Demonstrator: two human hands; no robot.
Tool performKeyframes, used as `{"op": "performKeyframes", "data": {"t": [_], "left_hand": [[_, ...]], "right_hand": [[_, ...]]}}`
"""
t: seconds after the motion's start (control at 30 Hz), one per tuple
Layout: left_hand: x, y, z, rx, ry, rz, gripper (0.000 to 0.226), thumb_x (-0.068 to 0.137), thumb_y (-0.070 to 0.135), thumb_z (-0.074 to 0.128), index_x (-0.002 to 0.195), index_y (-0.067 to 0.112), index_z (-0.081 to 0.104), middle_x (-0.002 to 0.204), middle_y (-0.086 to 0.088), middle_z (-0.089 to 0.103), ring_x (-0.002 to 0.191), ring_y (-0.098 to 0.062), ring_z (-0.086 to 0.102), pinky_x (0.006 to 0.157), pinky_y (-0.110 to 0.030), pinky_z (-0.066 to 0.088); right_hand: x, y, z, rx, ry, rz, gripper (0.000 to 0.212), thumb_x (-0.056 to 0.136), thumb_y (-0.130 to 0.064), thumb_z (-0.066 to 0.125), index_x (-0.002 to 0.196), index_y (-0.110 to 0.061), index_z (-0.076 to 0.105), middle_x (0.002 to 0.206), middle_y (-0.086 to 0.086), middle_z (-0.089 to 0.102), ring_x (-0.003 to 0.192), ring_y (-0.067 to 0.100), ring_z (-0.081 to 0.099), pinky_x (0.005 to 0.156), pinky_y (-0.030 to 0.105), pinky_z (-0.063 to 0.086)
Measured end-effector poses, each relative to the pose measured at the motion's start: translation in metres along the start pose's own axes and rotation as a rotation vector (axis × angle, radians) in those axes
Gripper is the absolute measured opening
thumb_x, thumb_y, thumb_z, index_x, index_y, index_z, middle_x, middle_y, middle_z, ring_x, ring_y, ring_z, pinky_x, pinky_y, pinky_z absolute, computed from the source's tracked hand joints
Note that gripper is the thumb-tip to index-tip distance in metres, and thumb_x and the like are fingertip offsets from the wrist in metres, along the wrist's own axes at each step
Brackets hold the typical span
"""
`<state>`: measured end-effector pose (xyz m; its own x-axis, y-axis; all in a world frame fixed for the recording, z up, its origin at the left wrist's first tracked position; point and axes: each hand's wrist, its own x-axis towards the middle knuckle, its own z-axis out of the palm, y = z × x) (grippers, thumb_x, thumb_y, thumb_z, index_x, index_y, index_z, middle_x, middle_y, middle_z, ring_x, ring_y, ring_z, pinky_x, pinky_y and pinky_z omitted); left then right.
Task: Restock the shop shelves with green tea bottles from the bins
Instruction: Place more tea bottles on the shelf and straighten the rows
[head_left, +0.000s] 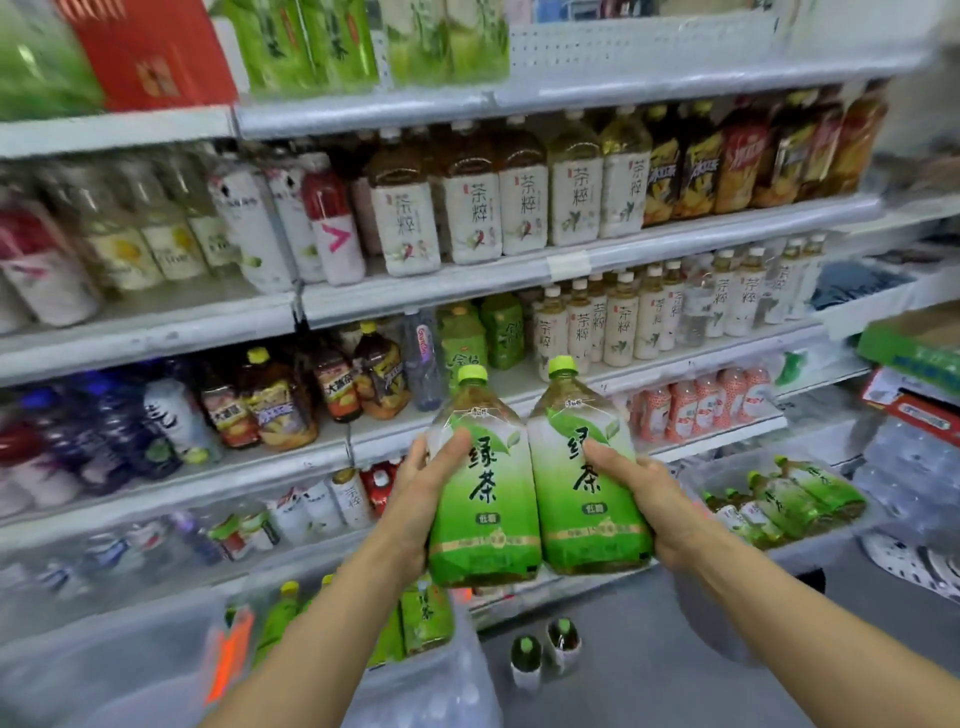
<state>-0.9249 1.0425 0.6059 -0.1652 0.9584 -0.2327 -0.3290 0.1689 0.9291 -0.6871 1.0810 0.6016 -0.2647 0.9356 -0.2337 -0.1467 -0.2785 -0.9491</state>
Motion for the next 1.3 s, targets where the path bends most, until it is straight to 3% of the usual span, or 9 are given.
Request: {"op": "performKeyframes", "data": {"t": [0.13, 0.27, 0.37, 0.53, 0.73, 0.87, 1.03, 1.13, 1.3], "left_hand": [[-0.013, 0.058, -0.022, -0.048, -0.008, 0.124, 0.093, 0.058, 0.048, 0.088, 0.136, 0.02, 0.048, 0.117, -0.016, 0.072, 0.09, -0.033, 0.075, 0.072, -0.051, 0.061], [-0.014, 0.119, -0.052, -0.062, -0.022, 0.265, 0.068, 0.067, 0.041, 0.083, 0.121, 0.01, 0.056, 0.121, -0.03, 0.066, 0.1, -0.046, 0.068, 0.09, -0.068, 0.052], [-0.005, 0.168, -0.081, -0.052, -0.001, 0.339, 0.073, 0.073, 0.042, 0.077, 0.133, 0.008, 0.052, 0.121, -0.028, 0.067, 0.109, -0.052, 0.064, 0.09, -0.071, 0.05], [0.018, 0.255, -0.141, -0.024, 0.023, 0.494, 0.076, 0.071, 0.047, 0.08, 0.132, 0.01, 0.053, 0.122, -0.027, 0.067, 0.111, -0.054, 0.062, 0.091, -0.073, 0.048], [0.047, 0.355, -0.218, -0.016, 0.106, 0.635, 0.07, 0.076, 0.044, 0.079, 0.133, 0.013, 0.055, 0.121, -0.025, 0.068, 0.109, -0.051, 0.064, 0.089, -0.07, 0.051], [0.065, 0.408, -0.26, -0.006, 0.14, 0.704, 0.075, 0.073, 0.05, 0.074, 0.136, 0.014, 0.056, 0.123, -0.021, 0.069, 0.112, -0.045, 0.065, 0.096, -0.068, 0.049], [0.084, 0.449, -0.288, 0.027, 0.157, 0.781, 0.112, 0.06, 0.06, 0.08, 0.152, 0.014, 0.036, 0.139, -0.017, 0.059, 0.12, -0.039, 0.062, 0.102, -0.061, 0.048], [0.096, 0.458, -0.297, 0.055, 0.139, 0.797, 0.105, 0.064, 0.061, 0.078, 0.15, 0.015, 0.04, 0.137, -0.017, 0.06, 0.12, -0.039, 0.062, 0.102, -0.061, 0.047], [0.111, 0.465, -0.3, 0.012, 0.129, 0.824, 0.09, 0.074, 0.051, 0.073, 0.149, 0.012, 0.04, 0.132, -0.019, 0.064, 0.117, -0.041, 0.064, 0.099, -0.064, 0.048]], "right_hand": [[0.0, -0.043, 0.048, -0.028, -0.086, -0.103, 0.076, 0.05, -0.048, 0.091, 0.105, 0.0, 0.07, 0.097, 0.021, 0.075, 0.085, 0.037, 0.075, 0.064, 0.038, 0.06], [0.015, -0.089, 0.105, -0.049, -0.155, -0.223, 0.071, 0.054, -0.044, 0.087, 0.106, 0.001, 0.069, 0.095, 0.023, 0.075, 0.078, 0.036, 0.075, 0.061, 0.038, 0.06], [0.032, -0.125, 0.155, -0.062, -0.202, -0.316, 0.06, 0.062, -0.039, 0.082, 0.107, -0.001, 0.068, 0.096, 0.021, 0.075, 0.079, 0.035, 0.074, 0.062, 0.039, 0.06], [0.071, -0.179, 0.249, -0.069, -0.237, -0.451, 0.061, 0.061, -0.035, 0.087, 0.109, -0.002, 0.067, 0.095, 0.02, 0.075, 0.078, 0.033, 0.074, 0.061, 0.039, 0.06], [0.126, -0.246, 0.362, -0.016, -0.25, -0.621, 0.07, 0.057, -0.041, 0.086, 0.113, -0.003, 0.065, 0.097, 0.015, 0.076, 0.085, 0.033, 0.074, 0.069, 0.043, 0.061], [0.163, -0.298, 0.432, 0.026, -0.157, -0.753, 0.081, 0.051, -0.051, 0.087, 0.117, -0.01, 0.062, 0.103, 0.01, 0.075, 0.092, 0.027, 0.074, 0.078, 0.048, 0.061], [0.207, -0.339, 0.495, 0.019, -0.09, -0.845, 0.088, 0.051, -0.053, 0.088, 0.122, -0.015, 0.052, 0.111, 0.005, 0.069, 0.099, 0.024, 0.071, 0.079, 0.044, 0.061], [0.24, -0.345, 0.515, -0.081, -0.005, -0.874, 0.082, 0.061, -0.05, 0.089, 0.124, -0.017, 0.048, 0.112, 0.001, 0.065, 0.103, 0.02, 0.065, 0.092, 0.043, 0.056], [0.283, -0.346, 0.532, -0.175, 0.023, -0.814, 0.097, 0.064, -0.052, 0.087, 0.138, -0.014, 0.038, 0.132, 0.008, 0.054, 0.118, 0.027, 0.054, 0.105, 0.048, 0.046]]}}
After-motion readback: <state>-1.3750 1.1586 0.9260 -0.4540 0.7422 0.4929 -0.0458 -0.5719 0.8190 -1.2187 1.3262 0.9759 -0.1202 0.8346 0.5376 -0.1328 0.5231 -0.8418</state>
